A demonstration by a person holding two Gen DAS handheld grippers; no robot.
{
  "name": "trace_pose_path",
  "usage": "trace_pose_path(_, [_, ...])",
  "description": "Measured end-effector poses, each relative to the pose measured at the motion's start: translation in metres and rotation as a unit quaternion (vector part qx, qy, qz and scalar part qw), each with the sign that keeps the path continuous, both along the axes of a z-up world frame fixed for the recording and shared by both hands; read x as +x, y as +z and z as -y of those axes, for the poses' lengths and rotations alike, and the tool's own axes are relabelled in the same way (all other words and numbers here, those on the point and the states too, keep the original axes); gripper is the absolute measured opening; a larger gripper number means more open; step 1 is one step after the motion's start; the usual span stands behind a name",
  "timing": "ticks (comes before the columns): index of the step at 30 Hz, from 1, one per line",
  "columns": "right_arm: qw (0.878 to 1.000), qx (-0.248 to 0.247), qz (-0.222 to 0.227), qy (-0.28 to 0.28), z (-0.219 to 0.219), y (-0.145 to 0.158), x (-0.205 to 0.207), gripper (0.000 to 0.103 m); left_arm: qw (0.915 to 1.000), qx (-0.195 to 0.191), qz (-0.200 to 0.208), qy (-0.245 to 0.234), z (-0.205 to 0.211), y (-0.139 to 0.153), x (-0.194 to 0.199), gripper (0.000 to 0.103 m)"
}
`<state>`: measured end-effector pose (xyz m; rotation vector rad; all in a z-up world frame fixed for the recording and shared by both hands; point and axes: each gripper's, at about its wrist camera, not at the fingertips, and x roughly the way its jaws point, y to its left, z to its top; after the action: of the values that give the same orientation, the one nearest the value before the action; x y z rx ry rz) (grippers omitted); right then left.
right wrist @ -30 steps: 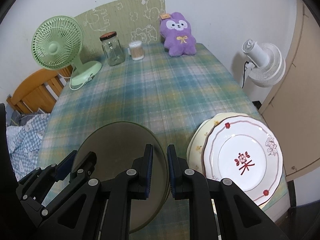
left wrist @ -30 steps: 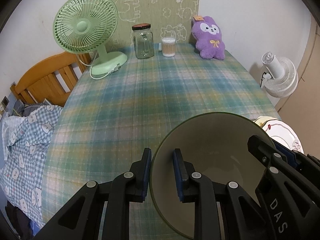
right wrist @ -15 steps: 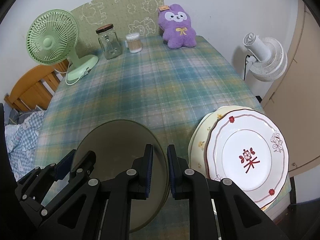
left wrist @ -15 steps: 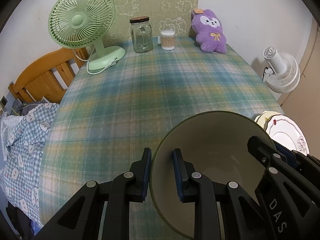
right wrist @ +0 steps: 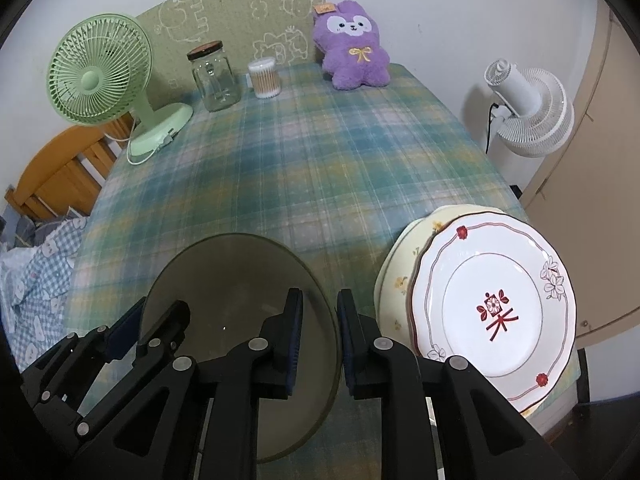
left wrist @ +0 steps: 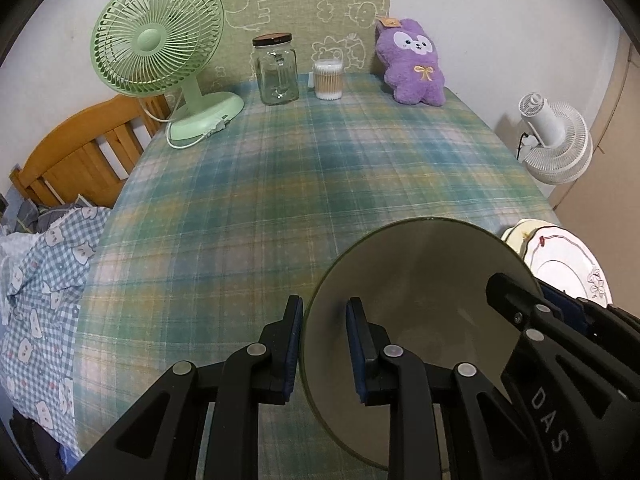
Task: Organize plates and bowls
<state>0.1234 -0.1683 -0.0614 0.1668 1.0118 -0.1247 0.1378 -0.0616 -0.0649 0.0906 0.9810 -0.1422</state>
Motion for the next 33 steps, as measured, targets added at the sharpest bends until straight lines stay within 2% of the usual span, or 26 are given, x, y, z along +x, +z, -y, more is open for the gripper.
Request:
trace_pose_path(8, [1.000,-0.008,0.002,0.012,-0.002,0.013,-0.002,0.023,0.9998,-0.012,0.011,-0.015,-0.004,0.013,-0.004,0.041])
trace_pose_path(9, [1.000,-0.007,0.002,0.013,-0.002,0.014,-0.003,0.031,0.9997,-0.014,0.010,-0.015,-0.005,0.013,-0.004,0.043])
trace_pose_path(10, [1.000,-0.005,0.002,0.015,-0.003,0.015,-0.003,0.038,0.9997,-0.019,0.008,-0.016,-0.007,0.014,-0.004,0.050])
trace_pose_path(11, [1.000,-0.003,0.004,0.016,-0.003,0.016,-0.004,0.056,0.9996,-0.022,0.007,-0.016,-0.007,0.014,-0.003,0.056])
trace_pose_path(12, [1.000,0.000,0.012,0.013,-0.003,0.019,-0.007,0.067,0.9995,-0.025,0.006,-0.017,-0.008,0.014,-0.003,0.057])
trace_pose_path(14, [1.000,-0.004,0.019,0.010,-0.003,0.020,-0.008,0.074,0.9993,-0.030,0.008,-0.020,-0.009,0.015,-0.003,0.064])
trace_pose_path(20, [1.000,0.002,0.005,0.019,-0.002,0.013,-0.002,0.074,0.9986,-0.042,0.006,-0.030,-0.009,0.010,-0.002,0.074])
trace_pose_path(33, [0.999,0.017,-0.030,0.013,0.004,-0.015,0.012,0.074,0.9988,-0.038,-0.029,-0.011,-0.014,-0.014,0.008,0.075])
